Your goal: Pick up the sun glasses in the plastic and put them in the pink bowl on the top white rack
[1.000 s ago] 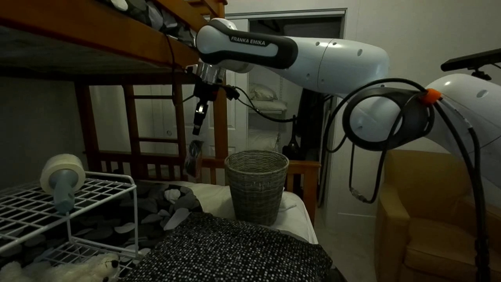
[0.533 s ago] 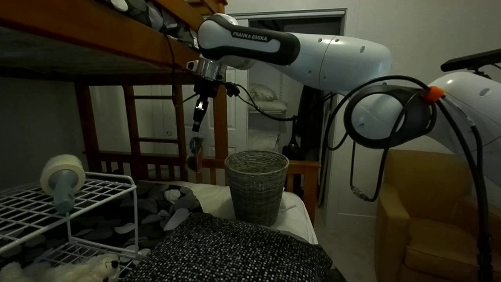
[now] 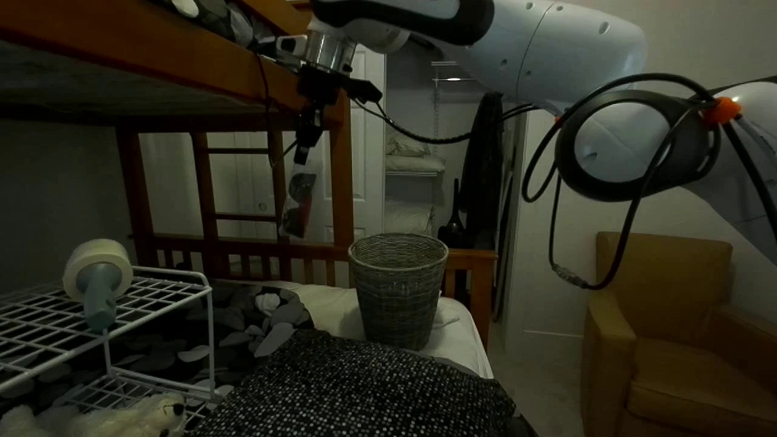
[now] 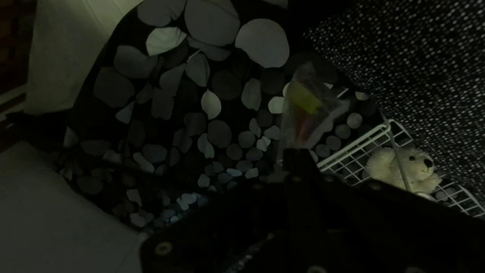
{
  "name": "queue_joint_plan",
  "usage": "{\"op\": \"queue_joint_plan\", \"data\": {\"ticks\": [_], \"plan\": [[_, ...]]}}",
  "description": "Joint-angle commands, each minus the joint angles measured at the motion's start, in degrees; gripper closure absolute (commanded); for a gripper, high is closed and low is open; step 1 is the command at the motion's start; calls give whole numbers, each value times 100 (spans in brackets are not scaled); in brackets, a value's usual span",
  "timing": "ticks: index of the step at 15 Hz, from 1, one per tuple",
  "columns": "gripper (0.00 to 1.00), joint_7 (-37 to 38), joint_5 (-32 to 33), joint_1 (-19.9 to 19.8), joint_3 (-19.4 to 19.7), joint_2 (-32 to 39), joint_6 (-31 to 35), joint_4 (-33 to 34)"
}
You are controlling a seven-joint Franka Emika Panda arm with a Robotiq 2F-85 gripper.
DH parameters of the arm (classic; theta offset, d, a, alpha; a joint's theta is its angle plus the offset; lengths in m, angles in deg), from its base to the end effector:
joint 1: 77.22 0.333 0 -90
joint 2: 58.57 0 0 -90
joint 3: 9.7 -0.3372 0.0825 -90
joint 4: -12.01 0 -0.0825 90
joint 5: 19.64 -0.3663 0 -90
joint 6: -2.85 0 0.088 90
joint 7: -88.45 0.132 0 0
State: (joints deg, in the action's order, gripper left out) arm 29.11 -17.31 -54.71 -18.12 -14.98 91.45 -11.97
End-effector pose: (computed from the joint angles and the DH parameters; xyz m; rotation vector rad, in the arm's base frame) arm 0.6561 0.3157 0.6466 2.2216 2.0856 0.5768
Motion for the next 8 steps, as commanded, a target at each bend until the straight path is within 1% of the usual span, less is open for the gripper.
{"op": "queue_joint_plan", "data": {"ticks": [1,3,8], "plan": [[100,-236,286,164,147,-477,-86,-86],[100,86,417,291,232,-663,-9,-94],[100,165,497,596,177,-867,390,-77]]}}
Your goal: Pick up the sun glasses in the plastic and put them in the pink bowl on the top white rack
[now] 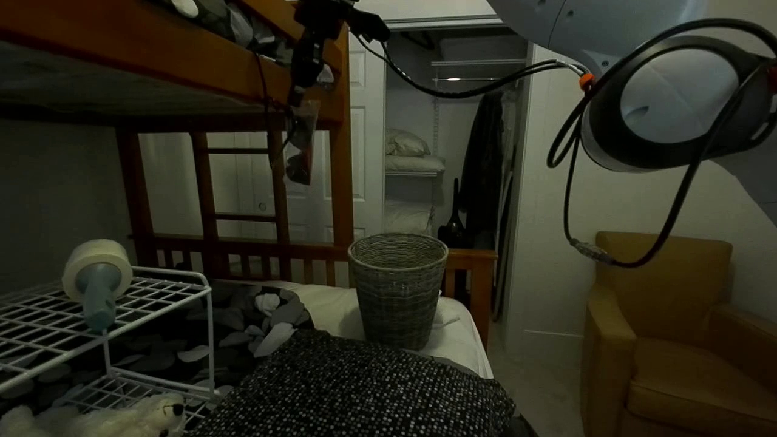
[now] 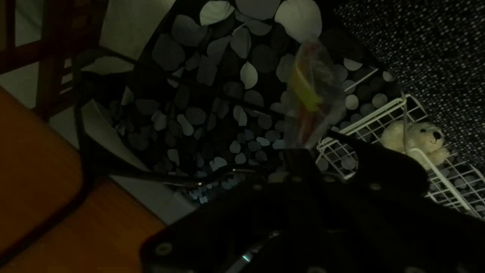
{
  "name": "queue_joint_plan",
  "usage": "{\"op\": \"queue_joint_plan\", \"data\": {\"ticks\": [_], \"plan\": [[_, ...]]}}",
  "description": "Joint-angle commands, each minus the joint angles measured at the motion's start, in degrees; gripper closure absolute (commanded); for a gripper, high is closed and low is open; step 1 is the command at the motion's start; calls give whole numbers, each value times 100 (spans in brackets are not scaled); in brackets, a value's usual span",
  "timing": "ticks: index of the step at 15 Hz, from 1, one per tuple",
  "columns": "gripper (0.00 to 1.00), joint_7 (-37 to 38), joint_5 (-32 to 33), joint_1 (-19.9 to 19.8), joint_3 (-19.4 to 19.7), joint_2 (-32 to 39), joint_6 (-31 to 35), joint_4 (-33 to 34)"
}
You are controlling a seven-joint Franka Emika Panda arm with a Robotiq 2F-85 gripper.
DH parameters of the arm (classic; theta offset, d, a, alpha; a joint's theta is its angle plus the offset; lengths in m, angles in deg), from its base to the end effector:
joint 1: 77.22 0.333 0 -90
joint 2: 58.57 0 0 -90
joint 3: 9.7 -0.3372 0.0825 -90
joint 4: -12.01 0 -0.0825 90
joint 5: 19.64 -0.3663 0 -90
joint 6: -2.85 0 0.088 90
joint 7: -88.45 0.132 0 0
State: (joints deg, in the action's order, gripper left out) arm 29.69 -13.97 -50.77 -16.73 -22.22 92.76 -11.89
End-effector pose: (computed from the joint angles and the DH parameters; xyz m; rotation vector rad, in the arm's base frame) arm 0.6014 0.3273 0.7389 2.0853 2.0227 0.7422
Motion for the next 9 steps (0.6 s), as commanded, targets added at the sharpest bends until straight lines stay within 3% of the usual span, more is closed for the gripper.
{"op": "queue_joint_plan", "data": {"ticks": [1,5,9], "plan": [[100,158,190,293,41,-157,430,-73],[100,43,-93,340,-194,-140,1415,-22],[99,129,-15,345,-163,-201,1447,-187]]}}
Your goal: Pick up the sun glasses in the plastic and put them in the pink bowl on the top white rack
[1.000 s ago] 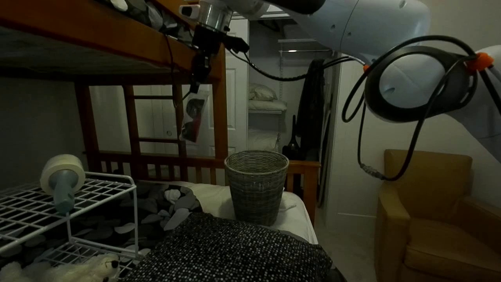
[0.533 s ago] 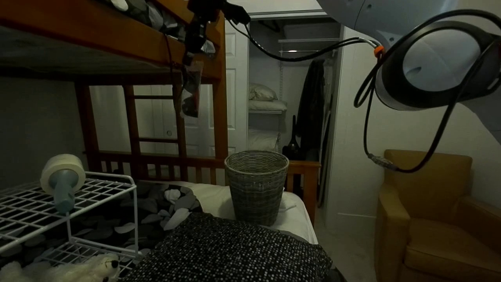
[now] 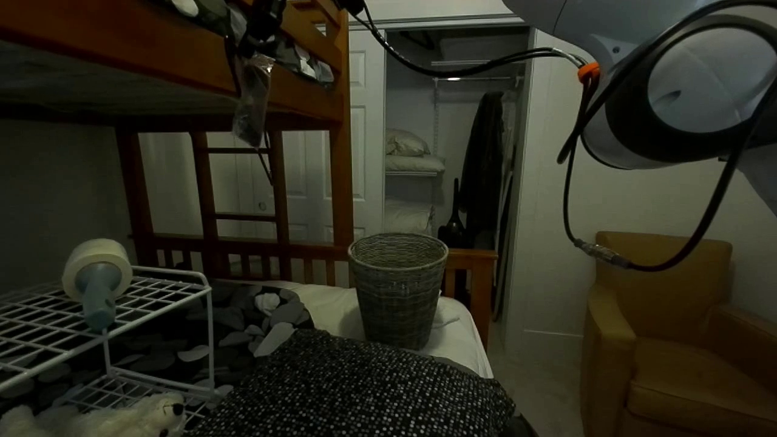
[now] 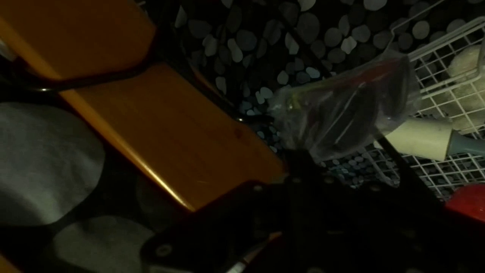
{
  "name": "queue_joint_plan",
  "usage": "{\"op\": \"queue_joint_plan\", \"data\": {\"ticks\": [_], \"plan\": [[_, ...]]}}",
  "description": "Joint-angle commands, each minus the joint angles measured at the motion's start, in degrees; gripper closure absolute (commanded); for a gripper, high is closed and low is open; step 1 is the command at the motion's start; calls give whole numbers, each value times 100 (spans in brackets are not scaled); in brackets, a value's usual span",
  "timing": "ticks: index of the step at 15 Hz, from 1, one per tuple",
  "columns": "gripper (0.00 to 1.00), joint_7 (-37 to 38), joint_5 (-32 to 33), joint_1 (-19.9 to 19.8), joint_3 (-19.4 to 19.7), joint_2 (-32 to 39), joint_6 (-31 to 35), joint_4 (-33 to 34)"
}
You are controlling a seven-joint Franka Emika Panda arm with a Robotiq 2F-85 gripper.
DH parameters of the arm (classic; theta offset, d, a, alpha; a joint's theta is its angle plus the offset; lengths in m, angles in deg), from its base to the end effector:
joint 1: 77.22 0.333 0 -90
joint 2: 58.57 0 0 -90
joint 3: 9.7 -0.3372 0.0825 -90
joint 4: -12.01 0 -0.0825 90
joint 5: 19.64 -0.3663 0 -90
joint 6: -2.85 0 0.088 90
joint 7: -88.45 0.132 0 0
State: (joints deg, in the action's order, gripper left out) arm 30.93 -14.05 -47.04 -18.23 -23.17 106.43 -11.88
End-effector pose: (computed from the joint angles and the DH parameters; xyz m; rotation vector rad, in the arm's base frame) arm 0.5783 0.3759 0.7865 1.9333 1.9929 1.1123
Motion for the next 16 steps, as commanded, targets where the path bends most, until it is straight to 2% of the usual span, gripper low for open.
{"op": "queue_joint_plan", "data": {"ticks": [1,4,6,7,10,14,15,16], "plan": [[100,4,-7,-29,-14,-106,81,-188],[100,273,493,340,262,-236,-653,-524],[100,837,937,642,506,-231,-868,-581],[100,1058,1152,852,604,-26,-1285,-157],[100,1825,1542,1273,816,-138,-2014,-362],[100,2458,1609,1641,831,-68,-3244,-400],[100,2317,1642,1711,797,24,-3270,-250],[99,2249,1561,1590,770,93,-3090,-101]]}}
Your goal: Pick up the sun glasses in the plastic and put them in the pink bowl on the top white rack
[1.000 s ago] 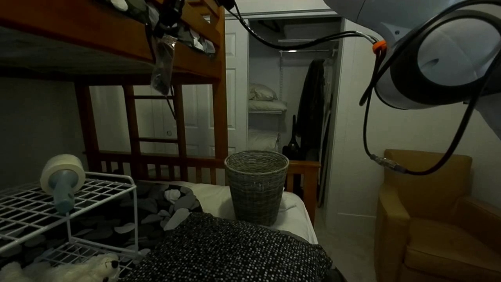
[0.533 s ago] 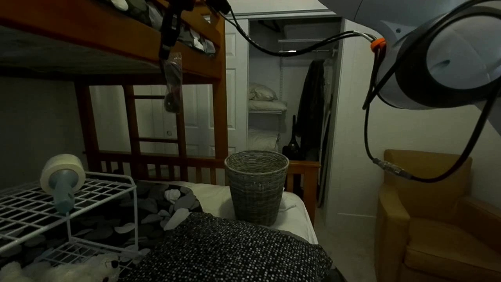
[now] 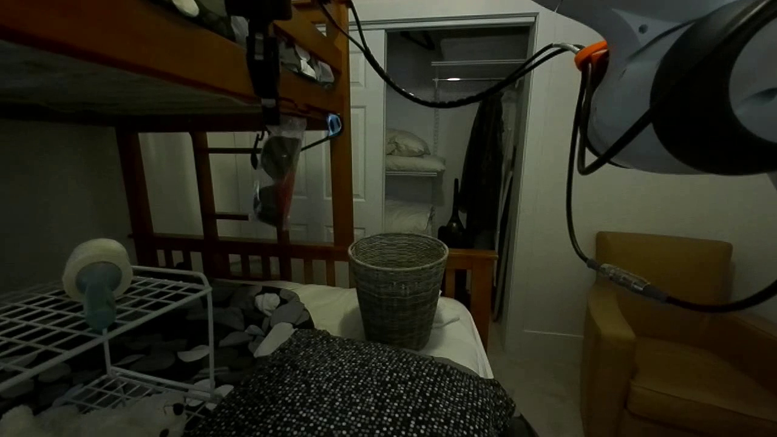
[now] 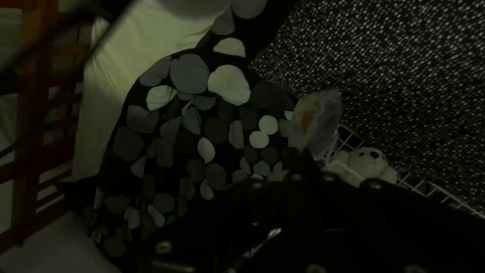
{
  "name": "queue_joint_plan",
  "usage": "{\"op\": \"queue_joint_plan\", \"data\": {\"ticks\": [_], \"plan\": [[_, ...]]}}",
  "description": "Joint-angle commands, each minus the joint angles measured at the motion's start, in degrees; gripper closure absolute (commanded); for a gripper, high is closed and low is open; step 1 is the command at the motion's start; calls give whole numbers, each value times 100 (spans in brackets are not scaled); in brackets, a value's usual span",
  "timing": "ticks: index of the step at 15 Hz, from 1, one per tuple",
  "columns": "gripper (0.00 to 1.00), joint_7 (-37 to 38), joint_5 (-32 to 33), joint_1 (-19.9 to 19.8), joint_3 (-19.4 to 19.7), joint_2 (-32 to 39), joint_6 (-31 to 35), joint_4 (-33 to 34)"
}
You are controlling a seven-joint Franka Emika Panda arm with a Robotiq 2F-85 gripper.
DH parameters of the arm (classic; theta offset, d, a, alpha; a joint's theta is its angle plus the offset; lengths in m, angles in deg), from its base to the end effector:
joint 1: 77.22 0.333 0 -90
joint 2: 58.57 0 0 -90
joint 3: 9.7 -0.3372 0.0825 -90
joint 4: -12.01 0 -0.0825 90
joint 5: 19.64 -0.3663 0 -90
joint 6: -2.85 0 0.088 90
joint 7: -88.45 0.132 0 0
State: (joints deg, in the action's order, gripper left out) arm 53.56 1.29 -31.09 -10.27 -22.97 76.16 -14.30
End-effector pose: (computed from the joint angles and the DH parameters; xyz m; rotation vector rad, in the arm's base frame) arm 0.4912 0.4374 0.7009 2.2558 1.6804 0.3262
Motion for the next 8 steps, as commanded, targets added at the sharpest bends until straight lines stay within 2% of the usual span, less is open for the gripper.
{"op": "queue_joint_plan", "data": {"ticks": [1,4,8], "plan": [[99,-12,31,55,-26,91,-141,142],[100,-11,37,99,-23,107,-162,140],[100,-508,9,192,-145,307,308,49]]}}
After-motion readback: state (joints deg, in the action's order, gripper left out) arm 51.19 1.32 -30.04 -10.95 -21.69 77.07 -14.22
